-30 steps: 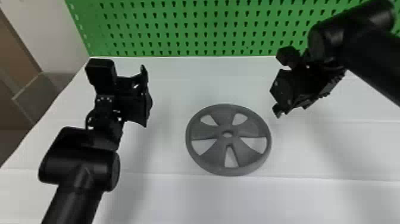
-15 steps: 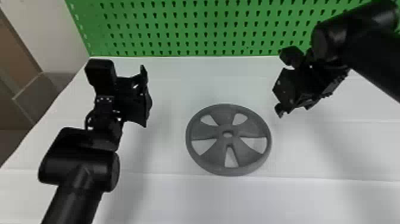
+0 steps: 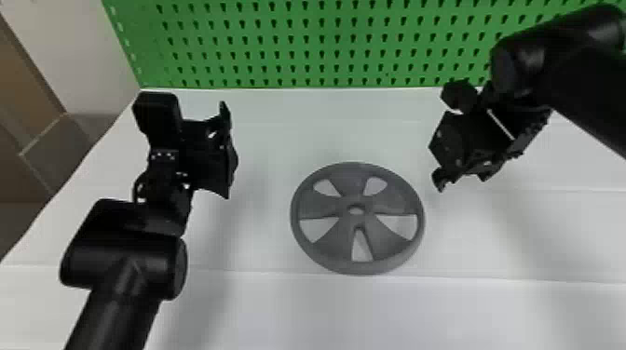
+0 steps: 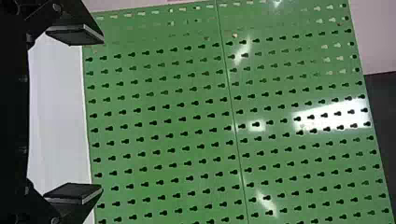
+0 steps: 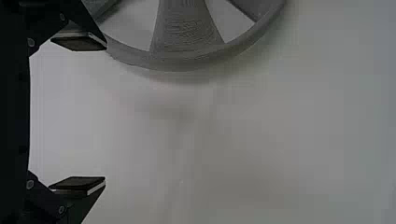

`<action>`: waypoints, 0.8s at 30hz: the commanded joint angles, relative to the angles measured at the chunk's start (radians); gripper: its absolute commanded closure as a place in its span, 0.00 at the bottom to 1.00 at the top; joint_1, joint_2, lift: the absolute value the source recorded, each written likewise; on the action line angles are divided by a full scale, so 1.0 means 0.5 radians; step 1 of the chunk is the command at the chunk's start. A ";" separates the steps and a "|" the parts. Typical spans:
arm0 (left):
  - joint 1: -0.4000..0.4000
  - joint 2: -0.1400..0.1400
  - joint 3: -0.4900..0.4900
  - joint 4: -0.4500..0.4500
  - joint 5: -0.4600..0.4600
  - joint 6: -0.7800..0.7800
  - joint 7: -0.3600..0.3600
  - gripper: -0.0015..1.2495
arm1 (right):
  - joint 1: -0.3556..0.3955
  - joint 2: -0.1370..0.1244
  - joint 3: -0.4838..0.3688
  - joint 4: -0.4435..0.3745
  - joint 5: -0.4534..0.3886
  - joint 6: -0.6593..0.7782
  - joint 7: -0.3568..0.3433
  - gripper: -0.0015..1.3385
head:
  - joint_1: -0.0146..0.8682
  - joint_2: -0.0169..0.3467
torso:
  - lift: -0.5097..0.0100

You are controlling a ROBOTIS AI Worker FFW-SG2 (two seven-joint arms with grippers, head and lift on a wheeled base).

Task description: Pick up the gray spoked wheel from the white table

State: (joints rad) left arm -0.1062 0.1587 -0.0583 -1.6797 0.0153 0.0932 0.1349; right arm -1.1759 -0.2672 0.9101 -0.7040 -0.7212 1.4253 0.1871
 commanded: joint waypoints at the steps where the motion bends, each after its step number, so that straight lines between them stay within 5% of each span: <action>1: 0.001 0.002 0.000 0.000 0.000 -0.005 0.000 0.13 | -0.007 0.013 0.002 0.073 -0.036 0.079 0.000 0.20 | 0.90 0.34 | 0.81; 24: 0.004 0.017 -0.003 0.000 0.006 -0.024 0.000 0.13 | 0.002 0.025 -0.173 0.331 0.022 0.085 -0.003 0.18 | 0.90 0.34 | 0.81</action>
State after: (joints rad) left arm -0.1053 0.1660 -0.0608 -1.6797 0.0171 0.0813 0.1349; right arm -1.1738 -0.2536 0.8265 -0.5504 -0.7151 1.4695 0.1856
